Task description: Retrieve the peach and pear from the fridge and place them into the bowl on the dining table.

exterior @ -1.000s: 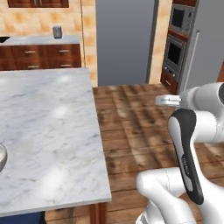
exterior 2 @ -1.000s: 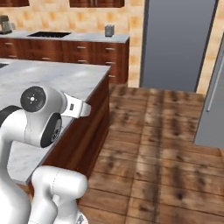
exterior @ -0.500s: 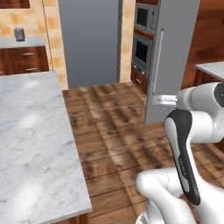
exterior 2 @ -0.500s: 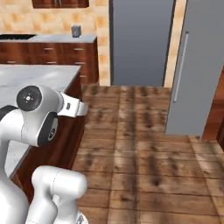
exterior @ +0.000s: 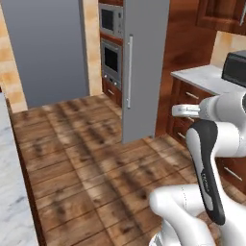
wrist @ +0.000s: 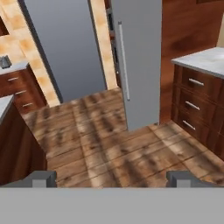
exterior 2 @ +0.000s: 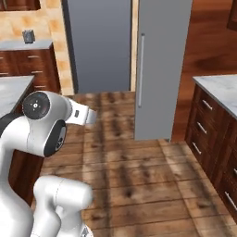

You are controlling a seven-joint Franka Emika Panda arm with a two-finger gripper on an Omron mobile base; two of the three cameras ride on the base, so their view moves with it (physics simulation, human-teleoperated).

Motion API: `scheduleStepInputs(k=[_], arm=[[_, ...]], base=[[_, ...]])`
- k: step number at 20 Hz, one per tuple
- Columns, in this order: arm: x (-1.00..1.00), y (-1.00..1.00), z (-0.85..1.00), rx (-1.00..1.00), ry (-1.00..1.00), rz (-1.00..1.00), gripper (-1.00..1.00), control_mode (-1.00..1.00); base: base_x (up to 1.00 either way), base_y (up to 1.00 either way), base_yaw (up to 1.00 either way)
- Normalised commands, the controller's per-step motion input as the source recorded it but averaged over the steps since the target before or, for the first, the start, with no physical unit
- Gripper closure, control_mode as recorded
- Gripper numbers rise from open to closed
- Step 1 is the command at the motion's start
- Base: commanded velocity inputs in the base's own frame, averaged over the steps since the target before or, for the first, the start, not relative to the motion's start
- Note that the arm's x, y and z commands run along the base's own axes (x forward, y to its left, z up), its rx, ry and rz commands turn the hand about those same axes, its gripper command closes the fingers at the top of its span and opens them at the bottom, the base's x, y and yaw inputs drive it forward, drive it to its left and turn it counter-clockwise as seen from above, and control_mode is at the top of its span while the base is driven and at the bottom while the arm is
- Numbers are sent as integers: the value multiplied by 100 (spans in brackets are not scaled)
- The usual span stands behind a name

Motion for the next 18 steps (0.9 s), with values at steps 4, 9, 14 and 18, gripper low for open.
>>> scheduleStepInputs(k=[4, 9, 14, 18], arm=[[0, 0, 0, 0, 0, 0, -100, 100], [0, 0, 0, 0, 0, 0, -100, 100], [0, 0, 0, 0, 0, 0, -100, 100], [0, 0, 0, 0, 0, 0, -100, 100]], base=[[100, 51, 0], [100, 24, -12], [100, 28, -41], [100, 80, -52]])
